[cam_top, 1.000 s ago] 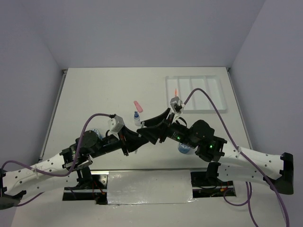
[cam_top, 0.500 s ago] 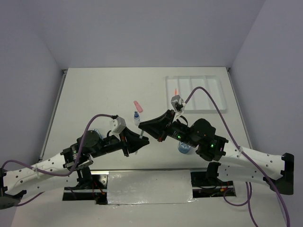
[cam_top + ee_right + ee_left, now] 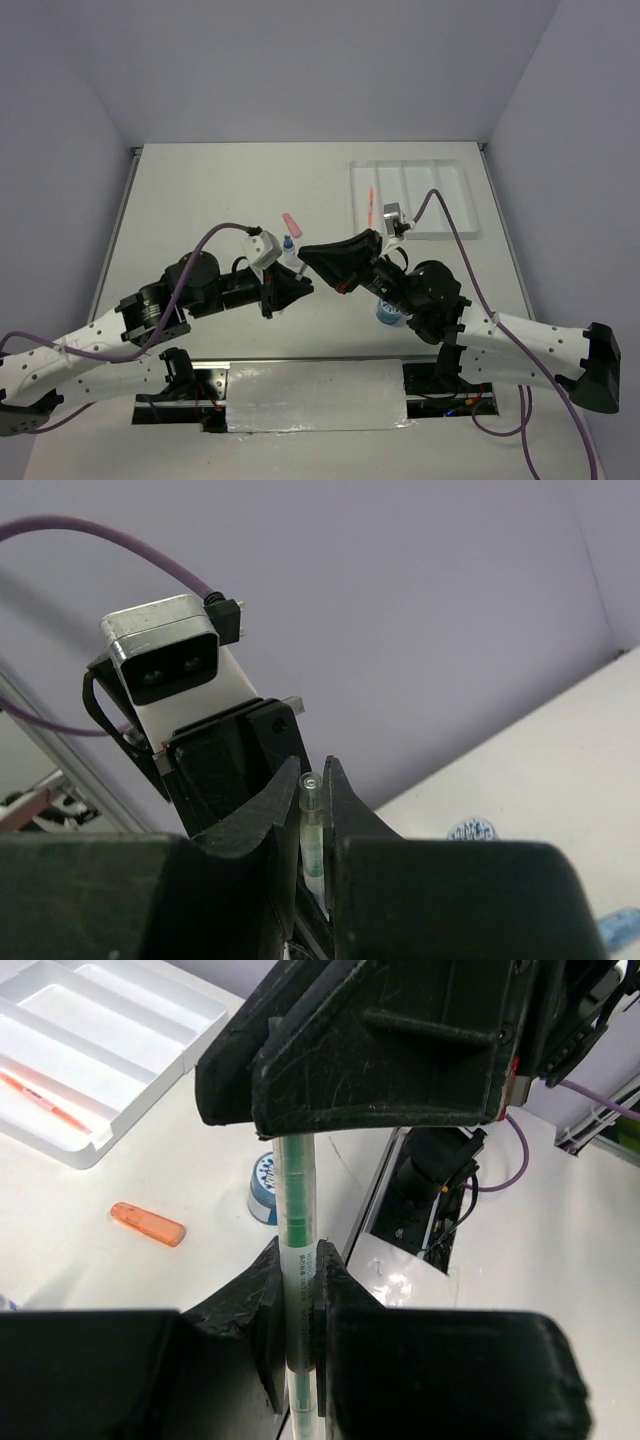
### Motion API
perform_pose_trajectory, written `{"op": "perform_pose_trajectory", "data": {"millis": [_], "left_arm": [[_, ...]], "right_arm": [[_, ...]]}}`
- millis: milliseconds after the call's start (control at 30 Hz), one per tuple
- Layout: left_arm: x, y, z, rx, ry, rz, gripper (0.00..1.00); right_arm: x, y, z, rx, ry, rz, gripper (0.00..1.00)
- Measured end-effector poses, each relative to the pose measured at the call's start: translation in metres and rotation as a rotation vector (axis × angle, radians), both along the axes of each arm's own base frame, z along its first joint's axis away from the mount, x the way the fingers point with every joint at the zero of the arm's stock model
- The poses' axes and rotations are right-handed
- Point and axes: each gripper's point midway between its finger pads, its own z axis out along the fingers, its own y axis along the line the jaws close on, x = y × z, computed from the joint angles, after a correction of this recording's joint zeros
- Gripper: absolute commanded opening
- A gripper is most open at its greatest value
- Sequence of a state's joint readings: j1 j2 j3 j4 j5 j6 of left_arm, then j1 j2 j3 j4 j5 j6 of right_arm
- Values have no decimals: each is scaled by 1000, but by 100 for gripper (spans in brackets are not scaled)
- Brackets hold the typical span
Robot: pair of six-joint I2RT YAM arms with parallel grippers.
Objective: Sort the stationery into containers
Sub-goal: Close the pen cap on the pen.
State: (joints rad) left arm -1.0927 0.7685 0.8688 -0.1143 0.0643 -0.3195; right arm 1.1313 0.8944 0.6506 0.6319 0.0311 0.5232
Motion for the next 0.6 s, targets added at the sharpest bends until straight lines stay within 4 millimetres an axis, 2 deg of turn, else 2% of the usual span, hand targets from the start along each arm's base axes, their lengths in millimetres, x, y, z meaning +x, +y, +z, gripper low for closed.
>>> {"op": "perform_pose_trajectory", "data": {"millis": [167, 300, 333, 467, 600], "left_arm": [[5, 6, 1, 69, 3, 3, 0], [5, 13, -8, 110, 30, -1, 0], [5, 14, -11, 119, 37, -5, 0], [0, 13, -18, 111, 45, -32, 0], [-7, 7, -33, 31, 23, -74, 0]], "right_arm": [[5, 2, 1, 58, 5, -25, 0], [7, 7, -9, 54, 33, -42, 0], [7, 7, -12, 53, 39, -42, 2], [3, 3, -16, 43, 58, -34, 21], [-10, -2, -25, -19, 69, -4, 23]]}}
